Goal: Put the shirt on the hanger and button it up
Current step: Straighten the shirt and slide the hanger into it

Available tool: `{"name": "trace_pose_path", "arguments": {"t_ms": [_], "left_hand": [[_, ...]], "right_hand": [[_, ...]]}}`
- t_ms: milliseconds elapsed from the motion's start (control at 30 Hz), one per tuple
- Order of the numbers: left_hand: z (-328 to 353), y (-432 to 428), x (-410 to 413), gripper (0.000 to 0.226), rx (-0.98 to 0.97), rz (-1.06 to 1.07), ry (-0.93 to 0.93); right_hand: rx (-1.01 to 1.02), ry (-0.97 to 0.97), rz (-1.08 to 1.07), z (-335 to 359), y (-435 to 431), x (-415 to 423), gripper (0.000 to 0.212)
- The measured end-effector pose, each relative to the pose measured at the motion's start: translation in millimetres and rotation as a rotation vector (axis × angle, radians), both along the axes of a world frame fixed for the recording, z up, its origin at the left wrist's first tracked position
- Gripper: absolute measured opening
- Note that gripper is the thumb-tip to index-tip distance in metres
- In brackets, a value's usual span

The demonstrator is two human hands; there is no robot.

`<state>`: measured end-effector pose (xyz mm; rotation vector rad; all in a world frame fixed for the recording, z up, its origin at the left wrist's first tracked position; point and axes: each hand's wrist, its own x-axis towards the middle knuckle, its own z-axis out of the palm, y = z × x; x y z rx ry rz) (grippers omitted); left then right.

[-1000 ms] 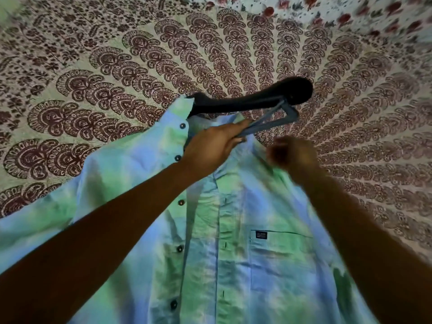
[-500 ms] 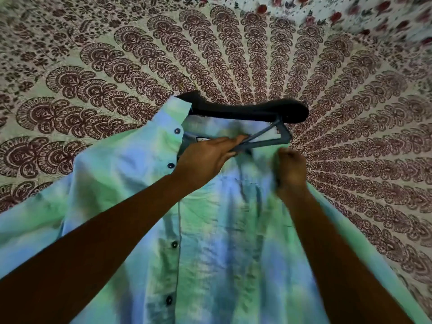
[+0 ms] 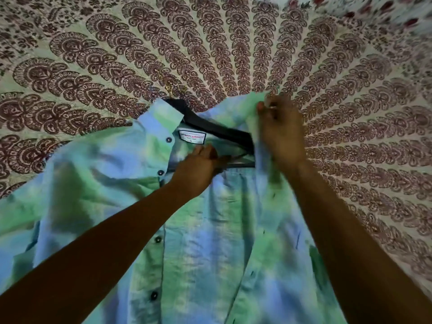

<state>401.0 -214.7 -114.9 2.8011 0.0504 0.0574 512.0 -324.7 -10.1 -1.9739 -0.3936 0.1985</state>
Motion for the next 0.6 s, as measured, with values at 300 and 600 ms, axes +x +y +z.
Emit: {"name": "trace_pose_path", "arguments": {"t_ms": [300, 600], "left_hand": [[16.1, 26.4, 20.5, 0.039, -0.77, 0.742, 0.025], [29.1, 31.3, 53.6, 0.04, -0.916, 0.569, 0.093]], "right_hand": [[-0.044, -0.048, -0.005, -39.4, -26.5, -5.9, 0.012], [-0.648, 0.037, 0.162, -70.5, -58.8, 34.6, 0.045]]}}
